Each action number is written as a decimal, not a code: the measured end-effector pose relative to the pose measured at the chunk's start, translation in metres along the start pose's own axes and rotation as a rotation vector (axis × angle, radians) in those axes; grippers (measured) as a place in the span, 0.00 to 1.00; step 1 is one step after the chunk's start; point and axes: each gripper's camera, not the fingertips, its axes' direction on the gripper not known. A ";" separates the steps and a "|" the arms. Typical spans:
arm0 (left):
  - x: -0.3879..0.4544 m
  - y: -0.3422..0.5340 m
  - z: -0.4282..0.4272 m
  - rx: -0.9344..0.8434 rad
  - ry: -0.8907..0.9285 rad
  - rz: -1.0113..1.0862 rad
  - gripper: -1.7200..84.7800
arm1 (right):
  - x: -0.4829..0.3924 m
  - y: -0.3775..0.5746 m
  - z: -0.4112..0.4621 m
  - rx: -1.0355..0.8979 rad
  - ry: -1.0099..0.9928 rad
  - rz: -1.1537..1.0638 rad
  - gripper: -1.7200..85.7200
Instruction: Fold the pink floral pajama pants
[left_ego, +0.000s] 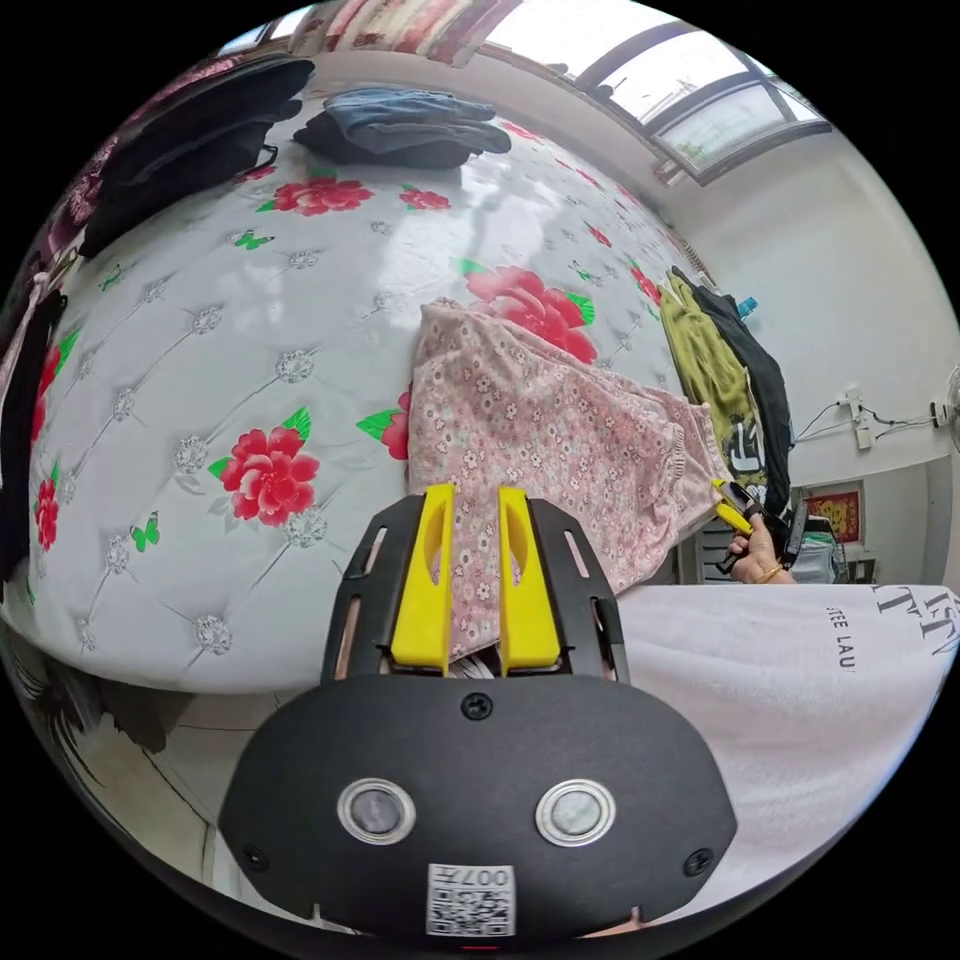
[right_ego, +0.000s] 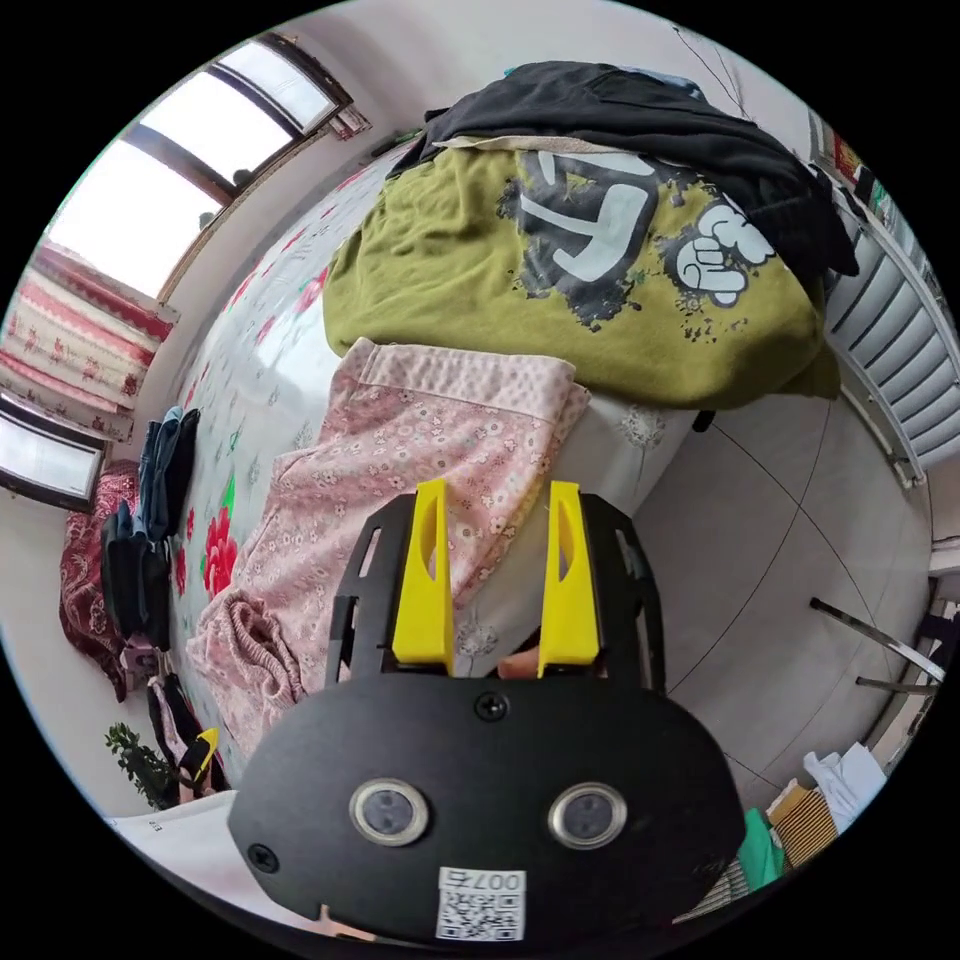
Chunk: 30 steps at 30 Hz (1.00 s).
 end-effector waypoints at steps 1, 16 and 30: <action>-0.003 0.000 0.000 0.005 0.003 -0.022 0.10 | -0.006 0.000 0.004 0.005 0.031 -0.001 0.11; -0.047 -0.006 -0.008 0.067 0.063 -0.132 0.10 | -0.217 0.034 -0.083 0.058 -0.525 -0.894 0.02; -0.105 -0.003 -0.007 0.069 0.247 -0.178 0.12 | -0.358 0.232 0.069 -0.783 -0.621 -1.384 0.10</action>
